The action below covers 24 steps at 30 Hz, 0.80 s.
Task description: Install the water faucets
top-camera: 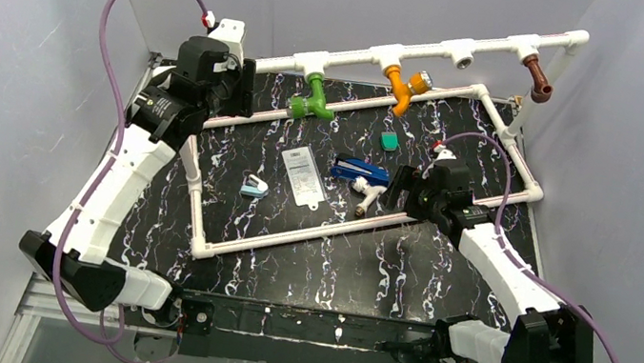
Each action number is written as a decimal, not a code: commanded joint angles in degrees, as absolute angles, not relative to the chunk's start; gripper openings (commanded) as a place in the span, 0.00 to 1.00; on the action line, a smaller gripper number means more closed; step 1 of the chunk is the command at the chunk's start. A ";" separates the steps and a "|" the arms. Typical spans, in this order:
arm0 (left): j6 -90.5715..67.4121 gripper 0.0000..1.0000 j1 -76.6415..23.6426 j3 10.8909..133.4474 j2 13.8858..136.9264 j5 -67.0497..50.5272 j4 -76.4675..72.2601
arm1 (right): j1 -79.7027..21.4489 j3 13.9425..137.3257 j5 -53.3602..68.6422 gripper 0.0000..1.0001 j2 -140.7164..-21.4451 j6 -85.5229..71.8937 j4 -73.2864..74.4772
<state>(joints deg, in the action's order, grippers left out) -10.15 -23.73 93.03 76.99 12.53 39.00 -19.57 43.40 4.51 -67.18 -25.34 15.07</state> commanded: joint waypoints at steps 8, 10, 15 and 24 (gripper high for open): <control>-11.25 0.48 -26.22 96.09 79.36 -4.72 35.91 | -19.84 45.51 7.95 0.94 -70.90 -26.10 13.26; -10.74 0.48 -26.36 96.53 79.09 -5.34 36.52 | -20.35 45.76 8.49 0.93 -71.78 -26.76 12.43; -10.13 0.55 -26.37 96.72 76.01 -1.67 37.43 | -24.10 47.00 6.60 0.92 -74.71 -28.10 10.80; -10.11 0.61 -26.36 96.58 69.08 4.15 40.39 | -27.52 48.86 0.64 0.87 -82.41 -32.90 6.41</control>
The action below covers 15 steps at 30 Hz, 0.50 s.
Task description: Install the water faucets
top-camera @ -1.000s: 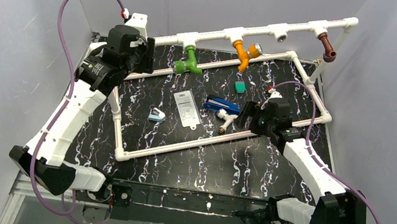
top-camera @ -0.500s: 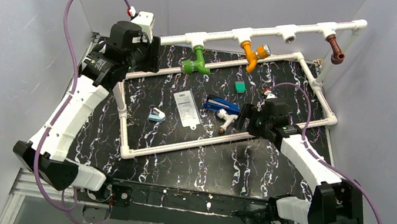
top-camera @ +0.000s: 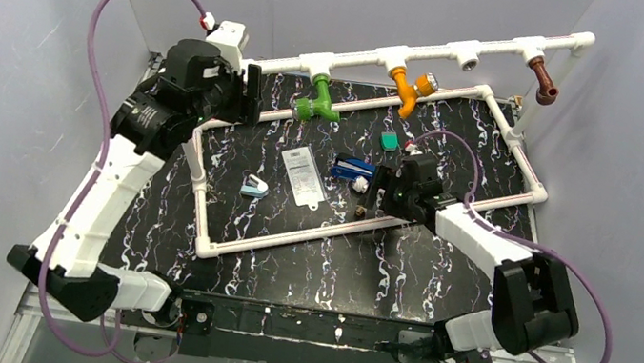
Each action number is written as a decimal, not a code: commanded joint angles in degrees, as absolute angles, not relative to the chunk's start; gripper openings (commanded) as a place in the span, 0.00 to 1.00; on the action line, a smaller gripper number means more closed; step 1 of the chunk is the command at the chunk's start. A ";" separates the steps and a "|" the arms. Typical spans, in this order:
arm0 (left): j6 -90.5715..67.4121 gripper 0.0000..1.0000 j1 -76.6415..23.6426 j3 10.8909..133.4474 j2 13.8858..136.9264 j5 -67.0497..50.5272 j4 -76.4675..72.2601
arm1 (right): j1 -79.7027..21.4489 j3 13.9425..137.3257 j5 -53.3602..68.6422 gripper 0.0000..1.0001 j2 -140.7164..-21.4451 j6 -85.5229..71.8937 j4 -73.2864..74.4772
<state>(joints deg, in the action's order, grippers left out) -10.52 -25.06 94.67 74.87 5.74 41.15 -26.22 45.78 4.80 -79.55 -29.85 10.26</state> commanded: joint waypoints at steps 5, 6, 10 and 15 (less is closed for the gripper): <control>-11.21 0.65 -26.37 94.52 64.16 3.43 41.61 | -28.39 49.79 -4.18 0.80 -86.42 -35.57 4.13; -11.78 0.65 -26.37 93.65 62.87 2.40 41.38 | -28.54 50.00 -4.65 0.79 -87.31 -36.04 3.74; -13.18 0.68 -26.37 90.45 58.55 0.01 40.97 | -29.17 50.98 -6.16 0.72 -90.22 -37.77 2.99; -14.50 0.69 -26.37 87.86 54.29 -3.46 41.29 | -29.74 52.09 -8.46 0.69 -92.61 -39.44 2.36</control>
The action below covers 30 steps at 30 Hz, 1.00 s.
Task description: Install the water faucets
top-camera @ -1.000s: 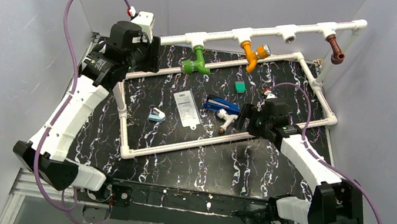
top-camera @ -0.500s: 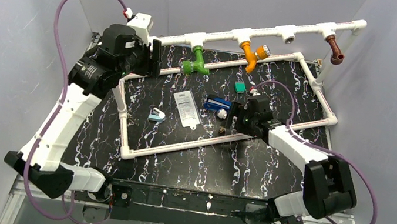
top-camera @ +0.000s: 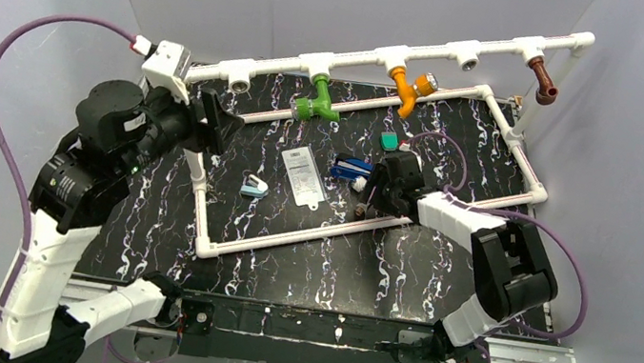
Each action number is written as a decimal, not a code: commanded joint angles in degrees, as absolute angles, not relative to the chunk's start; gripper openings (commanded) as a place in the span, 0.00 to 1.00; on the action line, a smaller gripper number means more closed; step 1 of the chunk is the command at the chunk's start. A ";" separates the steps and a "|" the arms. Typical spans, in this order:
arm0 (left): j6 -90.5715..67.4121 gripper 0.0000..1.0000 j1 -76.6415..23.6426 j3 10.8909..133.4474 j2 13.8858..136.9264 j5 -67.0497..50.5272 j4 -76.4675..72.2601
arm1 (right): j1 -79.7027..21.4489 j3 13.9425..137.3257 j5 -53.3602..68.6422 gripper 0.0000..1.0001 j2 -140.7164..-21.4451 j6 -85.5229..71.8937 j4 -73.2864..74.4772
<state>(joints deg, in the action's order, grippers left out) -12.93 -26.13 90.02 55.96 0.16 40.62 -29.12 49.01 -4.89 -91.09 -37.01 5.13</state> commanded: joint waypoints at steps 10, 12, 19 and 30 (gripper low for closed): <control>-16.32 0.73 -26.37 83.62 49.88 -6.99 41.90 | -30.90 54.35 -15.02 0.56 -97.35 -43.61 4.55; -16.43 0.73 -26.36 83.09 49.39 -6.90 42.09 | -31.07 54.33 -16.21 0.54 -97.88 -43.91 5.09; -17.75 0.74 -26.35 81.78 48.46 -7.73 41.44 | -31.92 55.03 -18.36 0.44 -100.25 -44.59 6.75; -21.79 0.76 -26.37 80.24 46.20 -10.08 41.33 | -32.40 51.99 -16.70 0.01 -97.39 -45.47 6.79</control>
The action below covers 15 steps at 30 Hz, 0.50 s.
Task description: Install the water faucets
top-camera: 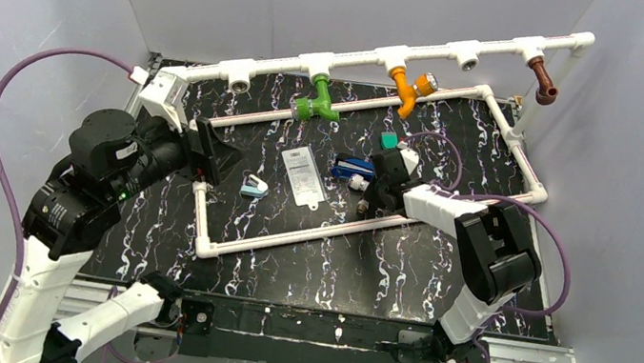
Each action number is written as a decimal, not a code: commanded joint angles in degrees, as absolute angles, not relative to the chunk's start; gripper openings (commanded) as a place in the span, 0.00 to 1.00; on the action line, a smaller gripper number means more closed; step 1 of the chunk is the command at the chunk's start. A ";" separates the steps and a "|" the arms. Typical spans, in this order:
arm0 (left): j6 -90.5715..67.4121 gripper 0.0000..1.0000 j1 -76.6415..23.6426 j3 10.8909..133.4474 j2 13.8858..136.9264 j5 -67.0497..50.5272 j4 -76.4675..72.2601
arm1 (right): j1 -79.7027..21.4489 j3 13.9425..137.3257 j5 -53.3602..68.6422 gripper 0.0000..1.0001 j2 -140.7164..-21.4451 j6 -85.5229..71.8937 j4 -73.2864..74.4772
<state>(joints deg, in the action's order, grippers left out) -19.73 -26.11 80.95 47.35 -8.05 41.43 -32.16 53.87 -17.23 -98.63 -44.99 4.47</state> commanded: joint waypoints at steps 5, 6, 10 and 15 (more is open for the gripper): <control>-25.08 0.77 -26.37 78.74 44.88 -11.27 41.40 | -32.42 49.94 -11.94 0.01 -93.11 -46.71 4.66; -25.70 0.77 -26.38 78.27 44.71 -11.64 41.41 | -32.50 49.47 -10.97 0.01 -92.08 -47.02 4.35; -27.82 0.78 -26.37 76.72 43.73 -12.95 42.21 | -32.89 47.53 -7.36 0.01 -87.71 -48.67 1.92; -30.99 0.78 -26.37 72.65 41.22 -15.43 41.85 | -34.45 44.49 -2.86 0.01 -81.73 -50.58 -2.71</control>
<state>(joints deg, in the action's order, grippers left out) -27.66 -26.11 75.37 42.94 -12.29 41.23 -33.15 46.13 -7.94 -86.63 -48.05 3.14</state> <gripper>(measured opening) 0.776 0.150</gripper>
